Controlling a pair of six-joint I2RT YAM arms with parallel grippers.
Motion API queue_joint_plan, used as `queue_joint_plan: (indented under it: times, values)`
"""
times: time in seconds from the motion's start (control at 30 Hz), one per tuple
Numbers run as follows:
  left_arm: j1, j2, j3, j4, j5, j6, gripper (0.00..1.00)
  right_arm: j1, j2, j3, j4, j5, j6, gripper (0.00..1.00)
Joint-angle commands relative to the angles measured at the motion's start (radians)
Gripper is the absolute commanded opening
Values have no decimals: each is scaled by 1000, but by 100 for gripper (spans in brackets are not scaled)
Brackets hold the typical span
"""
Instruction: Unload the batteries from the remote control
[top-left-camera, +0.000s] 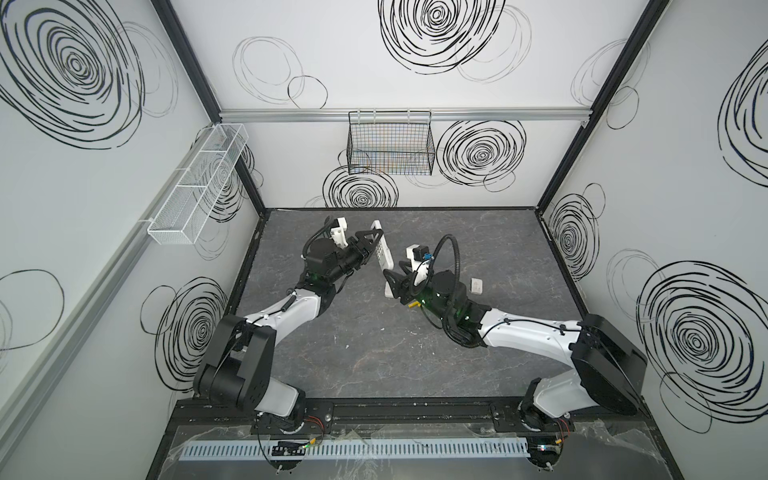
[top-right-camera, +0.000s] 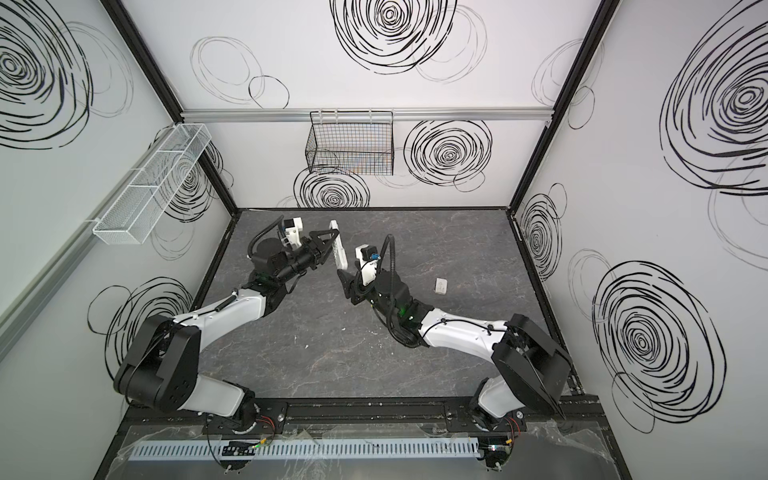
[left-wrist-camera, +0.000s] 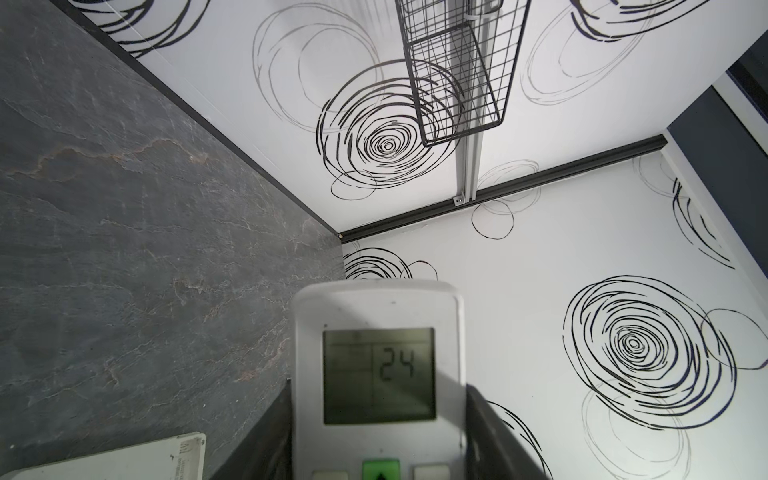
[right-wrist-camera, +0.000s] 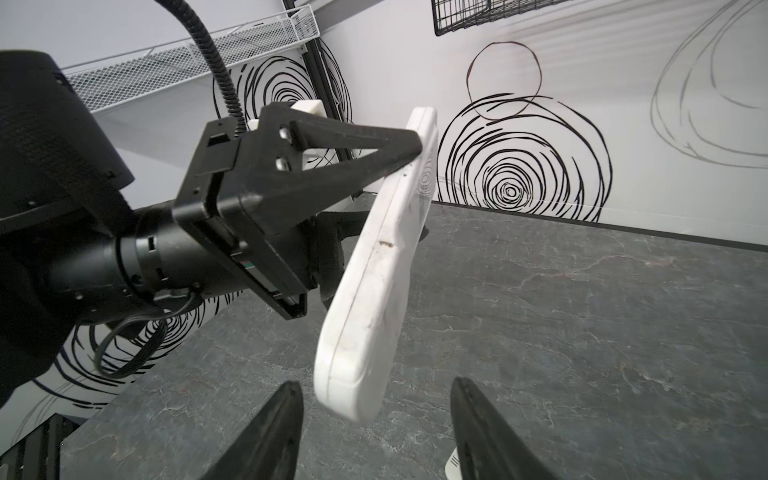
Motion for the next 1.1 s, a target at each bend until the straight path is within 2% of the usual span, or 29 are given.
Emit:
queue_joint_plan:
  times: [0.0,0.1,0.3,0.37,0.43,0.57,0.67,0.87,1.07]
  values:
    - [-14,-22,-1,83,2,-10,32,5,33,43,22,46,-8,58]
    - [-25,-22,-7,87,-4,-11,32,4,64,63,30,58,-13,52]
    - [-38,-22,-8,86,-6,3,34,4,100,98,23,56,-18,24]
    - [-39,-24,-10,81,-5,9,41,3,97,99,17,72,-24,11]
    - [-39,-27,-13,77,-7,16,52,1,88,89,18,86,-31,2]
    - [-35,-31,-13,69,-4,56,75,-5,52,65,4,125,-73,0]
    - [-24,-33,2,55,11,96,86,-28,7,26,3,153,-92,0]
    - [36,-40,77,-48,62,196,88,-88,-111,-72,-14,207,-227,0]
    - [148,-42,231,-357,141,362,91,-143,-253,-203,8,244,-446,0]
